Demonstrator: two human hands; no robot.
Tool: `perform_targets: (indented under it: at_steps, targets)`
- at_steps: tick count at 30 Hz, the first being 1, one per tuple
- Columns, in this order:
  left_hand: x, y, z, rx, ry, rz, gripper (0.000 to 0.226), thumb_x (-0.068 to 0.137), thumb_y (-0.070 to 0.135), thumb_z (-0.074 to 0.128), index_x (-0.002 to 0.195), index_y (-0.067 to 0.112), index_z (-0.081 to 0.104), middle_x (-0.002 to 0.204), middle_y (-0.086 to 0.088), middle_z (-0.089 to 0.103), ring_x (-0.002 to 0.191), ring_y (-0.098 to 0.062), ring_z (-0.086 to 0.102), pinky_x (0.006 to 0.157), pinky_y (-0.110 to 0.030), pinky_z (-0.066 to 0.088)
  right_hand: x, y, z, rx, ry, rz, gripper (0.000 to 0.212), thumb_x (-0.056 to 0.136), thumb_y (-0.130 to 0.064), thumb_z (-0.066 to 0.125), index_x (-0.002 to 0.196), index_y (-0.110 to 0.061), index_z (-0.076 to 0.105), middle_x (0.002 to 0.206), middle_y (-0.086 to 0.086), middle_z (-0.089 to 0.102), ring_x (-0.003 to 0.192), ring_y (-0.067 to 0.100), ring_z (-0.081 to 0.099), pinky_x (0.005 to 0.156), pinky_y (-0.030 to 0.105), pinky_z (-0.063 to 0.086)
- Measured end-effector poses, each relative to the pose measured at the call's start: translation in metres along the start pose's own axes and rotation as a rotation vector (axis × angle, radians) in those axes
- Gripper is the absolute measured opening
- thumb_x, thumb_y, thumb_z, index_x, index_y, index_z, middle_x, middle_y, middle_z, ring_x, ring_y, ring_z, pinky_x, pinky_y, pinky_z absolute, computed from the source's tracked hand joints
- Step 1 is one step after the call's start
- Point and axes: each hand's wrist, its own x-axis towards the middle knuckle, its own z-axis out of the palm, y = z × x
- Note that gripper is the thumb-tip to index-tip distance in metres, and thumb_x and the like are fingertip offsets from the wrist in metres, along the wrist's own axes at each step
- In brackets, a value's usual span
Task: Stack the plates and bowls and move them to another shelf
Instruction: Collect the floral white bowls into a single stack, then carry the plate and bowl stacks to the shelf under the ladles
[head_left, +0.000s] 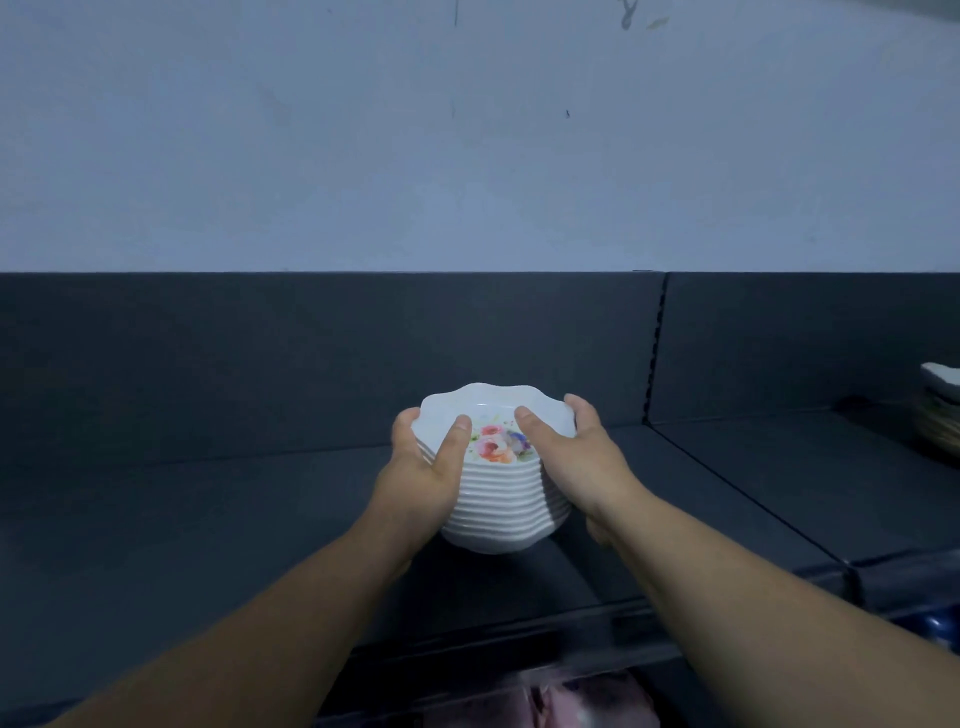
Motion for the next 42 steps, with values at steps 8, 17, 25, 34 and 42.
perform_targets:
  at_steps: [8,17,25,34,42]
  targets:
    - [0.003,0.006,-0.009,0.015,0.009,-0.018,0.063,0.089,0.056,0.048,0.141,0.025,0.028,0.12,0.006,0.049,0.104,-0.015,0.049,0.084,-0.029,0.038,-0.007,-0.002,-0.005,0.0,-0.017,0.004,0.089,0.08,-0.063,0.063,0.153,-0.034,0.022,0.149,-0.008,0.044,0.129,0.018,0.05,0.108,0.041,0.042]
    - [-0.014,0.022,-0.014,0.101,0.01,-0.006,0.073,0.09,0.058,0.044,0.148,0.02,0.023,0.142,0.003,0.043,0.118,-0.013,0.043,0.094,-0.03,0.034,-0.015,-0.008,-0.023,-0.064,-0.108,0.022,0.092,0.078,-0.068,0.059,0.154,-0.033,0.02,0.156,-0.008,0.035,0.138,0.019,0.041,0.114,0.043,0.035]
    - [-0.059,0.067,0.064,0.406,0.253,0.382,0.057,0.087,0.046,0.057,0.136,0.021,0.043,0.145,0.003,0.041,0.134,-0.017,0.037,0.112,-0.039,0.03,-0.041,-0.002,-0.119,-0.197,0.006,-0.098,0.047,0.089,-0.05,0.062,0.128,-0.023,0.061,0.124,-0.009,0.063,0.092,0.003,0.058,0.078,0.02,0.044]
    - [-0.114,0.105,0.254,0.378,-0.025,0.451,0.059,0.087,0.043,0.06,0.138,0.027,0.038,0.145,0.006,0.037,0.132,-0.015,0.038,0.101,-0.03,0.034,-0.064,0.053,-0.32,-0.408,0.209,-0.114,0.036,0.081,-0.049,0.072,0.11,-0.028,0.067,0.11,-0.01,0.065,0.106,0.009,0.061,0.093,0.027,0.048]
    - [-0.113,0.126,0.378,0.306,-0.204,0.399,0.052,0.089,0.04,0.058,0.137,0.026,0.041,0.148,0.007,0.032,0.11,-0.007,0.04,0.087,-0.022,0.031,-0.051,0.095,-0.452,-0.358,0.384,-0.056,0.034,0.081,-0.04,0.075,0.11,-0.022,0.071,0.111,-0.011,0.066,0.11,0.007,0.06,0.096,0.024,0.044]
